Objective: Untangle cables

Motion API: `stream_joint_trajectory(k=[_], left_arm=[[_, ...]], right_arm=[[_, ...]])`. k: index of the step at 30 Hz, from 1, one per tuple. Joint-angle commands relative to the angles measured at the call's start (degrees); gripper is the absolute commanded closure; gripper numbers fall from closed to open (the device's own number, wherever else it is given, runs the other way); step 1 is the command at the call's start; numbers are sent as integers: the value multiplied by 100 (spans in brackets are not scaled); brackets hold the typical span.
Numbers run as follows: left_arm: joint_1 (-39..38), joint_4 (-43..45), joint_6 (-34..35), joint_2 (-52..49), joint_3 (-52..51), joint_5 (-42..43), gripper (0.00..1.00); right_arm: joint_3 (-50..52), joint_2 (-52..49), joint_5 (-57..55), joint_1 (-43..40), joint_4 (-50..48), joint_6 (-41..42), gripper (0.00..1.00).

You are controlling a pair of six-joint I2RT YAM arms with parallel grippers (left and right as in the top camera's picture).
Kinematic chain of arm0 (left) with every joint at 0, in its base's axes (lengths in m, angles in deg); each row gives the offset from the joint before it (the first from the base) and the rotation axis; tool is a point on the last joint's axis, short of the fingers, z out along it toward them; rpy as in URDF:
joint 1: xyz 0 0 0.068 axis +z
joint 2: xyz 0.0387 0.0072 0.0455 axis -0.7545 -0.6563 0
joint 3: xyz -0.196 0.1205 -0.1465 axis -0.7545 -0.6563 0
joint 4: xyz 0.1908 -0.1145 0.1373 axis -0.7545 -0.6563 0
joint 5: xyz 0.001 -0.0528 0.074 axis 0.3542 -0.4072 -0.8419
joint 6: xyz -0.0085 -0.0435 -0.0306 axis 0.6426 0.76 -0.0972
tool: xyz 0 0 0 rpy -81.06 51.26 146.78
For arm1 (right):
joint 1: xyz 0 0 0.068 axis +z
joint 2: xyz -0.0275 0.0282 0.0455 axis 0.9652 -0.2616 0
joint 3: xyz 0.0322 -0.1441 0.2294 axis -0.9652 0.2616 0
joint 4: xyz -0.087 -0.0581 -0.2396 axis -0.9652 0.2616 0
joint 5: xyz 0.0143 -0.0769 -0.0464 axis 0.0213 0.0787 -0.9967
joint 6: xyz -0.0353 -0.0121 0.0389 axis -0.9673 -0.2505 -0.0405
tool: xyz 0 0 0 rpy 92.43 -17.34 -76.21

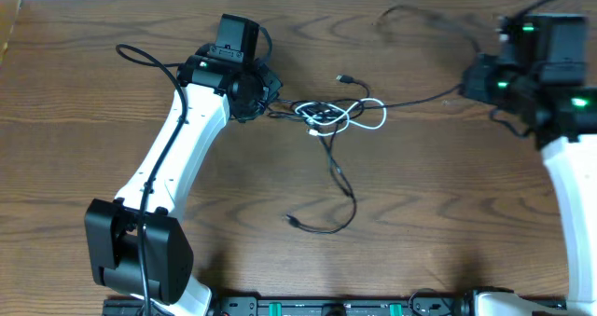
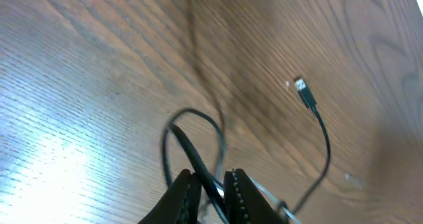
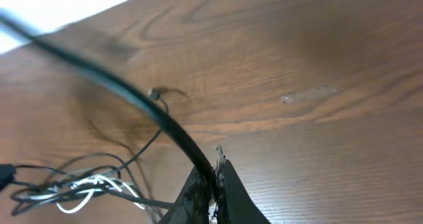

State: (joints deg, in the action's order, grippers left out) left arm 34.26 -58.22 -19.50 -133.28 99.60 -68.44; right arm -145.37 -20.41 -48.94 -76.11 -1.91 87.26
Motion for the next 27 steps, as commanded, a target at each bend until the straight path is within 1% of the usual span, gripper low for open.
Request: stream_joint_trajectory(k=[1,3,8,10,14,17,19,22,24,25,27], left_arm=[[28,-22,-46,0,35,-330,75],[28,-20,-48,0,37,-330,68],[28,-17,-48,0,35,-328,58],[28,-13,-173,0,35,-297,57],[7,46,-920,0,35,-15,55],[-46,46,-1239,0,35,39,52],[-129,46,-1355,-2,37,37,51],[-308,72,-1488,-4,37,35,50],[-448,157,-1558,-9,35,33,50],[-516,208,-1558,-9,35,33,50],[-656,332,-1561,-9,35,33,50]], right_arm=[[-66,111,811,-455,96,-358,99],[-63,59,879,-525,245,-463,99],[-57,-245,881,-446,595,-616,99],[-57,-400,907,-385,697,-706,99],[-57,-748,925,-236,769,-763,99],[-57,-955,911,-205,767,-763,99],[-57,-1049,695,-238,756,-752,99],[-57,-1191,79,-319,748,-533,99],[-57,-1300,-295,-382,756,-496,98],[-57,-1360,-387,-409,763,-498,95],[-57,-1499,-411,-446,793,-501,82]])
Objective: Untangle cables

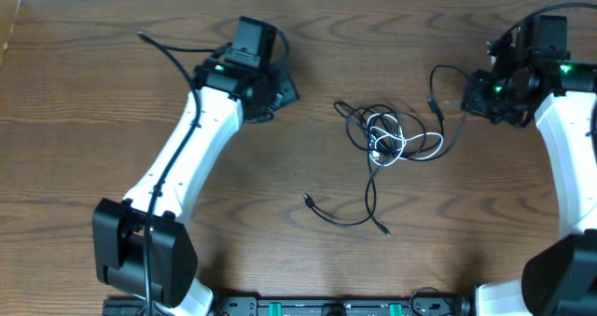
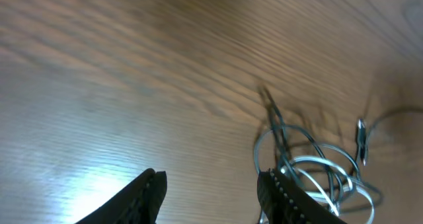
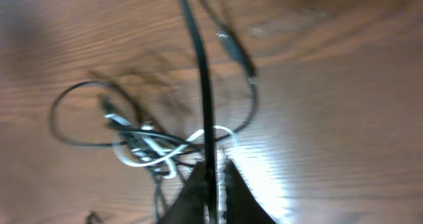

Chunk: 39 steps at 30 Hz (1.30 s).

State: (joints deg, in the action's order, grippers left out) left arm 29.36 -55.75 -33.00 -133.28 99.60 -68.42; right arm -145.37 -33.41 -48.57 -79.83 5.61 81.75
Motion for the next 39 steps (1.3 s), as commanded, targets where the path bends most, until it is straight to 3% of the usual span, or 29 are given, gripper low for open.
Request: stream_joint_trajectory(k=[1,3,4,12,19,23,30,32,36,39], left_arm=[[-232,151,-210,-9,37,31,50],[-369,284,-280,-9,35,33,50],[-442,354,-350,-9,35,33,50],[-977,691,-763,-127,35,35,50],[-1329,1019,-767,-511,35,72,50],[-1429,1447,-1021,-750,35,579,50],[-1587,1878,-1019,-1169,35,682,49],[-1657,1978,-1021,-1266,35,680,49],[-1849,2229,-1163,-1458,35,678,46],[-2052,2406,-1255,-1633,35,678,43]], right_arm=[[-57,-260,-446,-74,68,48,66],[-57,-396,-446,-68,129,48,44],[-57,-463,-420,-68,166,46,39],[-57,-481,553,-66,46,-577,35],[-57,-481,568,-66,0,-579,32],[-57,-481,538,-83,26,-603,25],[-59,-461,-435,-468,229,-208,18],[-59,-461,-682,-682,328,-4,12],[-59,-461,-1178,-1113,476,269,11],[-59,-461,-1318,-1541,540,269,4]])
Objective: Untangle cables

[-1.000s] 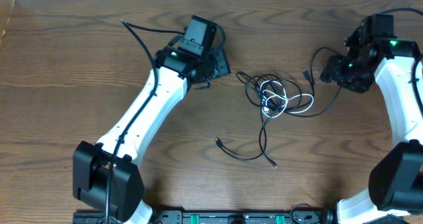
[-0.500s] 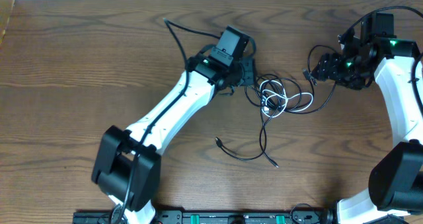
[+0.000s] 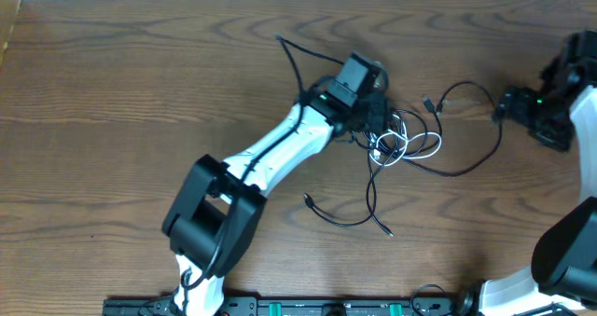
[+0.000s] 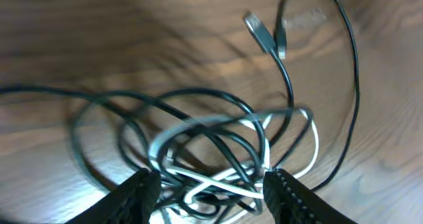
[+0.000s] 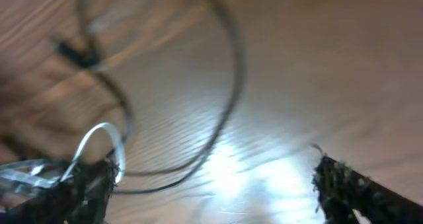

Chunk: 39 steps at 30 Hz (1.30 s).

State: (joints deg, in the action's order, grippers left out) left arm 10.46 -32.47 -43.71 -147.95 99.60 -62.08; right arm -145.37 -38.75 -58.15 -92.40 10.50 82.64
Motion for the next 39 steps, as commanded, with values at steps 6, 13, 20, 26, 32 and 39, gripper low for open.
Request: stream_joint_trajectory(k=[6,13,20,26,32,39], left_arm=[[-295,271,-186,-197,35,39,41],[-345,439,-487,-387,35,-369,42],[-345,474,-479,-820,35,-365,43],[-339,372,-481,-944,35,-367,72],[-247,166,-479,-625,37,-365,92],[201,-321,-485,586,37,-181,93]], right_arm=[[-59,72,164,-393,66,66,4],[-59,72,286,-243,68,2,4],[-59,72,284,-55,72,0,4],[-59,72,308,144,70,2,4],[-59,72,804,417,61,-358,5],[-59,72,3571,782,-184,-1910,12]])
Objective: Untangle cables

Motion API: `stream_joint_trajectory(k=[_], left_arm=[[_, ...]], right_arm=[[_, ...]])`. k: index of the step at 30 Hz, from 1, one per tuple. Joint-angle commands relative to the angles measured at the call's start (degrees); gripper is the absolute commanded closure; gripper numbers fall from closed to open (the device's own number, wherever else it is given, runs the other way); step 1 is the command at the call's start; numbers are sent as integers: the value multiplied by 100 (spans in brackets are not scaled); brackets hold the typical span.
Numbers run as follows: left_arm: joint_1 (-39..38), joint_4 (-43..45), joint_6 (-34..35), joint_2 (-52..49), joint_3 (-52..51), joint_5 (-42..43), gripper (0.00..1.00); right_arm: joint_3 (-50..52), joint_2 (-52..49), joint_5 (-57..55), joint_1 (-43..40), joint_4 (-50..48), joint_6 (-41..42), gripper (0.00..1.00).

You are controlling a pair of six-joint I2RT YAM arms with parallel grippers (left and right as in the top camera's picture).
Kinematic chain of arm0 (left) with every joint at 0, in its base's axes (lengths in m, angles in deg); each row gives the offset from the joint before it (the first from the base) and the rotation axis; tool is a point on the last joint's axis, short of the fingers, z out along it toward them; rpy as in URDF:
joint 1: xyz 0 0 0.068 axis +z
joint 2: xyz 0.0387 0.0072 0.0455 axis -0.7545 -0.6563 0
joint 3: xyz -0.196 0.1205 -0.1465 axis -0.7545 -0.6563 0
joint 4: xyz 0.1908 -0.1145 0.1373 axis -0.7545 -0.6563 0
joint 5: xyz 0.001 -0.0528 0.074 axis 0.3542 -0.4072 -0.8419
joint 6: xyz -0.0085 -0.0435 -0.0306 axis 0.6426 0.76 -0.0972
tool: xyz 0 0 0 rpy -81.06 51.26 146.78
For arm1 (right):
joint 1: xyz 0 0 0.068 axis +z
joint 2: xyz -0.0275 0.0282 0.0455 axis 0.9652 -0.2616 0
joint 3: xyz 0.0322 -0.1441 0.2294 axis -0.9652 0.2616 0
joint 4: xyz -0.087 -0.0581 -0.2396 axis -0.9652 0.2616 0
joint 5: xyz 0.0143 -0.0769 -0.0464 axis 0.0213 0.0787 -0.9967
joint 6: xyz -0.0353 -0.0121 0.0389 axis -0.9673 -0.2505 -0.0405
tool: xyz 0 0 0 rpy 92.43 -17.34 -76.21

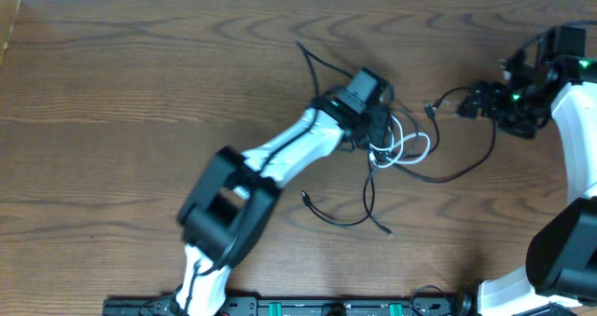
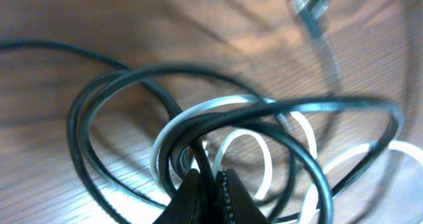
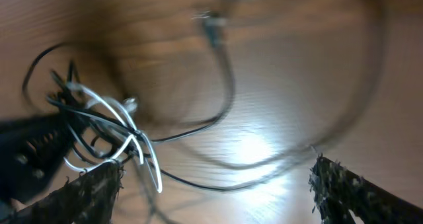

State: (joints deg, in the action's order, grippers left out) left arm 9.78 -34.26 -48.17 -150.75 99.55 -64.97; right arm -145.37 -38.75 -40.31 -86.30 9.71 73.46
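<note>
A knot of black and white cables [image 1: 399, 146] lies right of the table's middle. My left gripper [image 1: 377, 133] sits on its left side. In the left wrist view the left gripper [image 2: 210, 186] is shut on a black strand [image 2: 198, 154] among black loops [image 2: 112, 85] and a white cable [image 2: 248, 135]. My right gripper [image 1: 469, 107] stands open to the right of the knot, near a black plug [image 1: 429, 106]. In the right wrist view the right gripper [image 3: 215, 184] holds nothing; the knot [image 3: 99, 121] and the plug [image 3: 210, 22] lie ahead of it.
A black cable tail [image 1: 347, 219] curls toward the front of the wooden table [image 1: 112, 92], ending in small plugs. Another black loop [image 1: 466, 167] sweeps right from the knot under the right arm. The left arm's own cable [image 1: 312, 60] arches behind it.
My left gripper, open over the knot before, is now shut on a black strand in it. The right gripper stayed open and has moved left, closer to the plug and knot.
First both grippers were shut on black cable, the knot stretched between them. Then the left was open and far from the knot, the right still holding. Later both were open, the left over the knot. Now the left grips a black strand.
</note>
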Motion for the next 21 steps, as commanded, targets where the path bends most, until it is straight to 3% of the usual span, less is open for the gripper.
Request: stream_joint_trajectory(k=[1,7,12,21], left_arm=[[332,-227,-39,1038,42,254,92],[555,-468,-378,1576,42,1346,93],[645,-697,-509,1598,42,1847,92],[1102,-656,-527,1598,42,2758,93]], right_arm=[[-59,72,2186,227,-186,-1154,13],[-59,72,3724,505,-636,-1764,15],[-59,72,4494,636,-1088,-1786,16],[-57,66,3766,1078,-1056,-1996,22]])
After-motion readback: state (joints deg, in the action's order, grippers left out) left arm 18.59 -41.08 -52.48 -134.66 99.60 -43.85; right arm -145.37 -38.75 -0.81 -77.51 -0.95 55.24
